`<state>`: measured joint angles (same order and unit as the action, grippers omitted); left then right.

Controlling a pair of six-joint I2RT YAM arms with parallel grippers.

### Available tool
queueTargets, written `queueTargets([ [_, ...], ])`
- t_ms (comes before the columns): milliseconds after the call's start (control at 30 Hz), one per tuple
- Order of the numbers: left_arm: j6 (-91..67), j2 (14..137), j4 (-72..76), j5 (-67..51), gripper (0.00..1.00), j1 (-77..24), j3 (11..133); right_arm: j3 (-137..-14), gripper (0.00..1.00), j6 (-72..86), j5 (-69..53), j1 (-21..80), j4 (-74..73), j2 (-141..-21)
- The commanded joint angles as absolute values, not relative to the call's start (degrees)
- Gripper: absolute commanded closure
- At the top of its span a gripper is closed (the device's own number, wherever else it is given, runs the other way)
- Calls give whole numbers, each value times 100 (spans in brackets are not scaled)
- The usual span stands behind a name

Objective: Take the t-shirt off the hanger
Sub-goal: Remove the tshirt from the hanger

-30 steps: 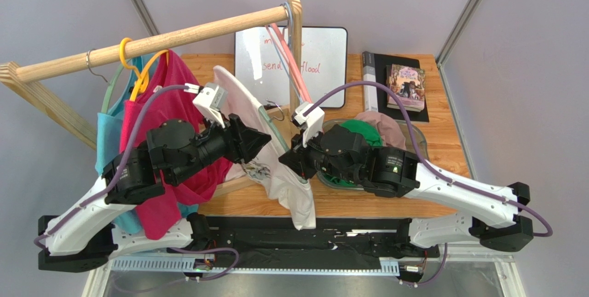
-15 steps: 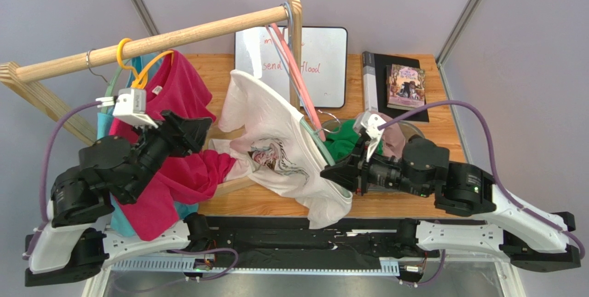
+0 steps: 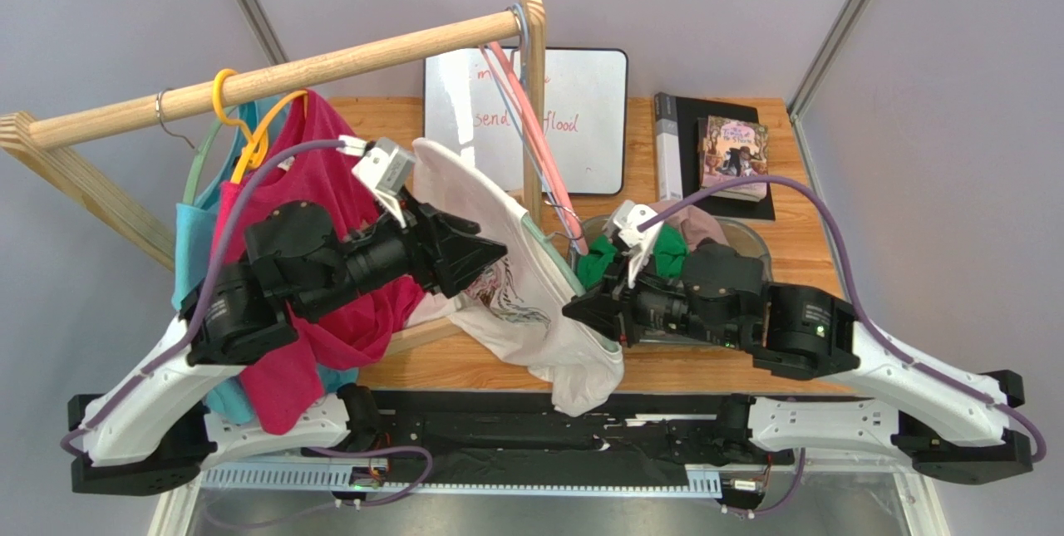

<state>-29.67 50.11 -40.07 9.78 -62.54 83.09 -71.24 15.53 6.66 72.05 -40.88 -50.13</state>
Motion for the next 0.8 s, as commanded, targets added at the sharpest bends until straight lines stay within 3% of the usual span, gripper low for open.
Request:
queueTargets([
  [0,-2637,5537,-3639,246,33,-6240,8543,-7646,100,1389,774,7181,-3401,-5282],
  [133,-2654,5730,-3919,921,33,-6232,8674,-7769,100,1406,616,7181,-3305,-5440],
  [200,-2672,5818,-4174,1185,39,-6240,8798,-7787,100,1415,606,7172,-3296,-5484],
  [533,-2830,5677,-4648,1608,46,-6240,8719,-7805,100,1441,571,7181,-3287,-5555],
  [767,-2909,6126,-4931,2381,39,-6240,9202,-7857,100,1503,448,7181,-3270,-5572],
])
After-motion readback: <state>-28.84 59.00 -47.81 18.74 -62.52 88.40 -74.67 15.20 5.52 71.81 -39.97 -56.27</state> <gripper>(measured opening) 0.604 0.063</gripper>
